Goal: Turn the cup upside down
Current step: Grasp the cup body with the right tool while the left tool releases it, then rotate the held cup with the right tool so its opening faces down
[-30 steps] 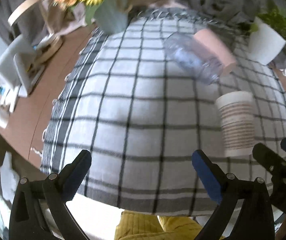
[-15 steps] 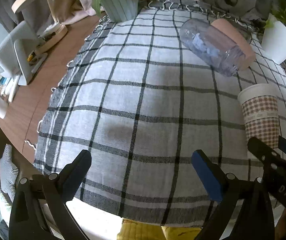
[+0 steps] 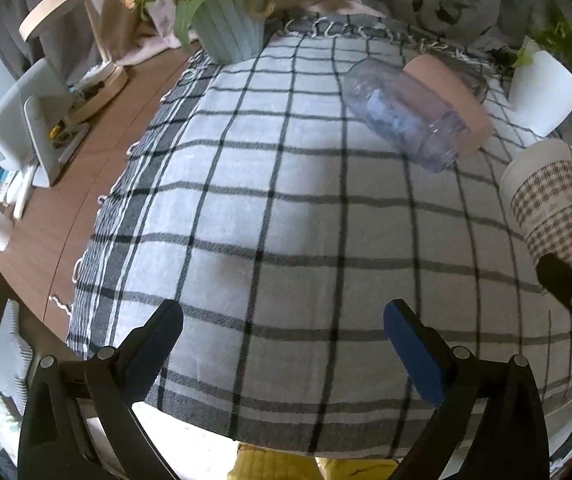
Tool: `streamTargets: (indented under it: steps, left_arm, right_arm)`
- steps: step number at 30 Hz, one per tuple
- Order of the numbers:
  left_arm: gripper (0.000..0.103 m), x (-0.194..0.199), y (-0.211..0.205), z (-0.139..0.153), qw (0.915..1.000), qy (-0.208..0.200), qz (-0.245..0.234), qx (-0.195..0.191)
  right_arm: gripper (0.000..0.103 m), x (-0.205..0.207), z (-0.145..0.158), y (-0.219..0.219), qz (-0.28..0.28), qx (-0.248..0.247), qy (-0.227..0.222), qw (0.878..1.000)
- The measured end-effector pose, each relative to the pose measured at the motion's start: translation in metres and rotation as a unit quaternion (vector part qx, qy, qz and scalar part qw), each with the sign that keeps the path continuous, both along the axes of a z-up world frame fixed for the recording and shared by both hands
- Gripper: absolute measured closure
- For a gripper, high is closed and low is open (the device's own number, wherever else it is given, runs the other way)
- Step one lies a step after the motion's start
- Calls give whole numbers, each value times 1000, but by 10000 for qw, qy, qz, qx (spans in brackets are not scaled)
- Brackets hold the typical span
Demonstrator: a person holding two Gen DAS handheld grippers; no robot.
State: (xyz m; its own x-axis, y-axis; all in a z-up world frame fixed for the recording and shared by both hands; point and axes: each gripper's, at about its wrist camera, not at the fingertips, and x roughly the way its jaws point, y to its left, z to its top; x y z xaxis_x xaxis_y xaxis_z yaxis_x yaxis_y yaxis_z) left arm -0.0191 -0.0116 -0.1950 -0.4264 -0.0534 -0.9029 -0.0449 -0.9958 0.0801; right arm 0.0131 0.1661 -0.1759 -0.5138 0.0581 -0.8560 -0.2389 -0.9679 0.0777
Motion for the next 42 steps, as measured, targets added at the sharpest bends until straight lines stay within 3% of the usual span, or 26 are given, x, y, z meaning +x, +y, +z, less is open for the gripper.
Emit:
streamTargets:
  steps: [7,13,16,21,28,31,34,42]
  left_arm:
    - [1,-1,4,12,9998,144,-103,127]
    - [1,3,10,17,9994,360,-11,-11]
    - [1,1,11,19,9992,375,17,166]
    - [1,-6,10,19,9987,394,152,290]
    - [1,-16,-1,17,9979,349,415,348]
    - [1,-18,-4,18,9977,346,442,378]
    - [1,-20,-6,19,9976,362,458,378]
    - [1,-22,-13,19,9972,382,556,308]
  right_arm:
    - [47,3,19,6,12,-169,-148,9997]
    - [47,8,15,9,221,-672,-953,9929]
    - [47,3,6,15,292,-1012,-1539,9824]
    - [47,-13,-20,24,309,-1609,-2627,9509]
    - [47,-31,-39,21,331,-1723,-3320,9268]
    - [46,-40,-37,18,411,-1663,-3337,9270]
    - [46,-52,-28,17,463,-1445,-3103,9385]
    - [46,-70,-27,12,525,-1107,-2805,9520]
